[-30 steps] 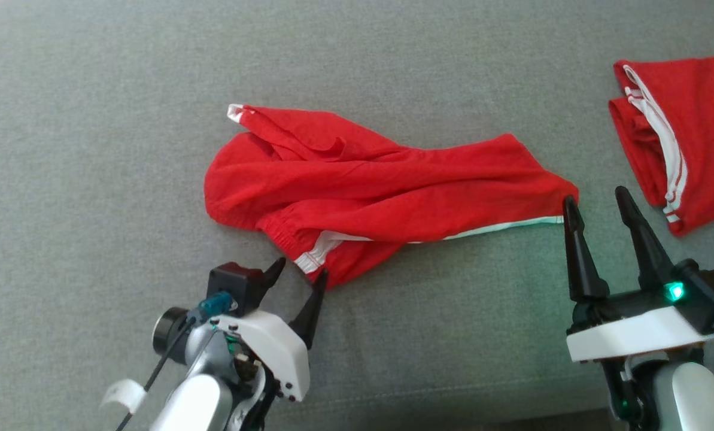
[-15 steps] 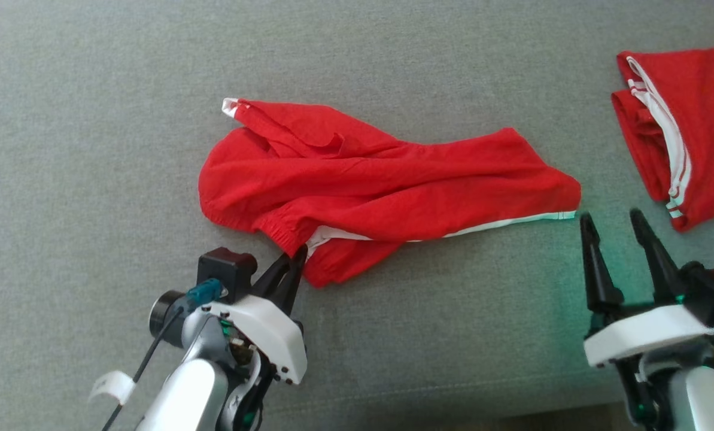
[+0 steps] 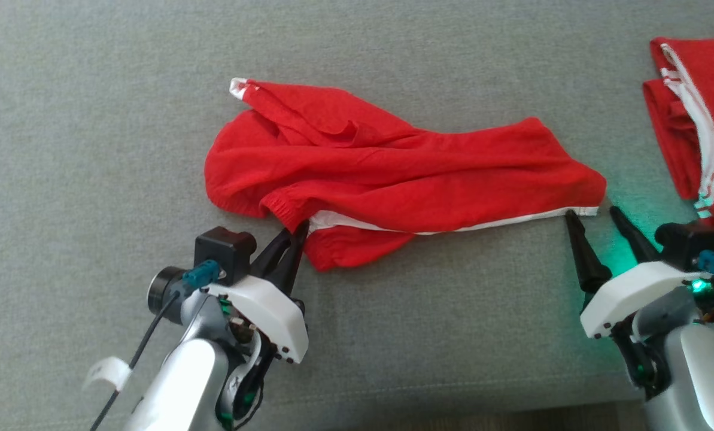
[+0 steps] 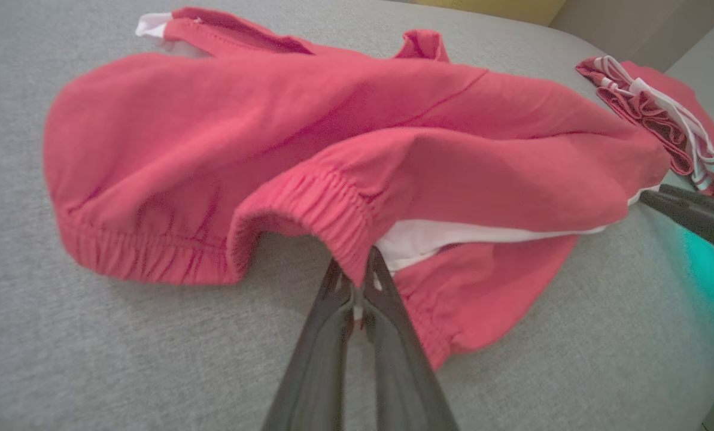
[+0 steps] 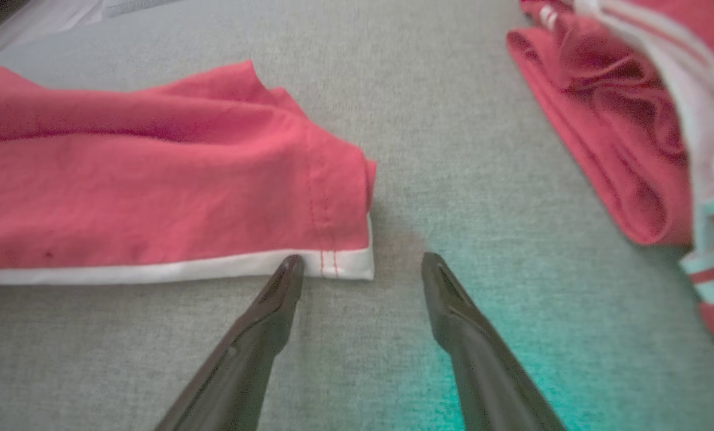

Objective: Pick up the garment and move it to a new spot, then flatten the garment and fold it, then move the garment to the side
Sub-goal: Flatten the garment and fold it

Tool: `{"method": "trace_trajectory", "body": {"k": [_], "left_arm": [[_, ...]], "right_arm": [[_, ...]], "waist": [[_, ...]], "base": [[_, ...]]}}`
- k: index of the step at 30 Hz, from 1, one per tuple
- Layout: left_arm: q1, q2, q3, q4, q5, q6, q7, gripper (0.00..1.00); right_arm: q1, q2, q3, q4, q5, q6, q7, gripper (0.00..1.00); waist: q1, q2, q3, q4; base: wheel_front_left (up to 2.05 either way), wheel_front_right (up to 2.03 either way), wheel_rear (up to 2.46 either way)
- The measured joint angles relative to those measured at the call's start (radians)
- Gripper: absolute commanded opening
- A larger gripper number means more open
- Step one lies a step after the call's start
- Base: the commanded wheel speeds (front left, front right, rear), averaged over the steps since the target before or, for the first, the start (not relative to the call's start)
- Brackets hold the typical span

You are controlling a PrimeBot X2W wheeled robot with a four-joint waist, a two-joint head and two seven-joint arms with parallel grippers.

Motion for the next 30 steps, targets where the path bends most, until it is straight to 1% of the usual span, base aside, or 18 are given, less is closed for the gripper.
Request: {"method": "trace_trajectory", "body": {"k": [1, 2, 3, 6, 8, 11, 14, 18, 21, 23, 26, 30], "left_arm": [[0.000, 0.000, 0.000, 0.000, 0.000, 0.000, 0.000, 0.00], [0.000, 0.000, 0.000, 0.000, 0.000, 0.000, -0.002, 0.00], [0.000, 0.002, 0.000, 0.000, 0.000, 0.000, -0.004, 0.00], [0.000, 0.004, 0.000, -0.004, 0.003, 0.001, -0.025, 0.00], [0.001, 0.009, 0.001, -0.019, 0.012, 0.002, -0.037, 0.00], [0.003, 0.026, 0.004, -0.072, 0.019, 0.010, -0.044, 0.00], [0.004, 0.057, 0.009, -0.150, 0.020, 0.011, -0.043, 0.00], [-0.002, 0.105, 0.026, -0.277, 0.058, 0.011, -0.016, 0.00], [-0.044, 0.140, 0.054, -0.365, 0.068, 0.010, 0.012, 0.00], [-0.089, 0.153, 0.073, -0.422, 0.073, 0.009, 0.025, 0.00], [-0.163, 0.164, 0.096, -0.495, 0.074, 0.000, 0.054, 0.00], [-0.238, 0.167, 0.112, -0.539, 0.064, -0.008, 0.090, 0.00]], "right_arm": [[0.000, 0.000, 0.000, 0.000, 0.000, 0.000, 0.000, 0.76], [0.000, -0.002, 0.007, 0.006, 0.010, 0.000, 0.002, 0.35], [-0.001, -0.003, 0.013, 0.005, 0.016, 0.000, 0.001, 0.00], [-0.005, -0.011, 0.021, -0.007, 0.043, 0.000, -0.007, 0.00], [-0.005, -0.018, 0.022, -0.044, 0.053, 0.000, -0.028, 0.00], [-0.004, -0.032, 0.013, -0.136, 0.070, 0.000, -0.051, 0.00], [0.005, -0.035, 0.004, -0.245, 0.076, 0.000, -0.051, 0.00], [0.004, -0.061, -0.031, -0.389, 0.076, 0.000, -0.023, 0.00], [-0.015, -0.068, -0.053, -0.499, 0.069, 0.000, 0.014, 0.00], [-0.050, -0.077, -0.065, -0.567, 0.067, 0.000, 0.035, 0.00], [-0.120, -0.100, -0.112, -0.662, 0.060, 0.000, 0.063, 0.00], [-0.191, -0.109, -0.137, -0.735, 0.064, 0.000, 0.102, 0.00]], "waist": [[0.0000, 0.0000, 0.000, 0.000], [0.0000, 0.0000, 0.002, 0.003], [0.0000, 0.0000, 0.003, 0.005], [0.0000, 0.0000, 0.000, 0.009], [0.0000, 0.0000, -0.008, 0.009], [0.0000, 0.0000, -0.029, 0.007], [0.0000, 0.0000, -0.057, 0.004], [0.0000, 0.0000, -0.102, 0.000], [0.0000, 0.0000, -0.138, -0.001], [0.0000, 0.0000, -0.161, -0.001], [0.0000, 0.0000, -0.194, -0.001], [0.0000, 0.0000, -0.227, -0.001]], "base": [[0.00, 0.00, 0.00], [0.00, 0.00, 0.00], [0.00, 0.00, 0.00], [0.00, 0.00, 0.00], [0.00, 0.00, 0.00], [0.00, 0.00, 0.00], [0.00, 0.00, 0.00], [0.00, 0.00, 0.00], [0.00, 0.00, 0.00], [0.00, 0.00, 0.00], [0.00, 0.00, 0.00], [0.00, 0.00, 0.00]]}}
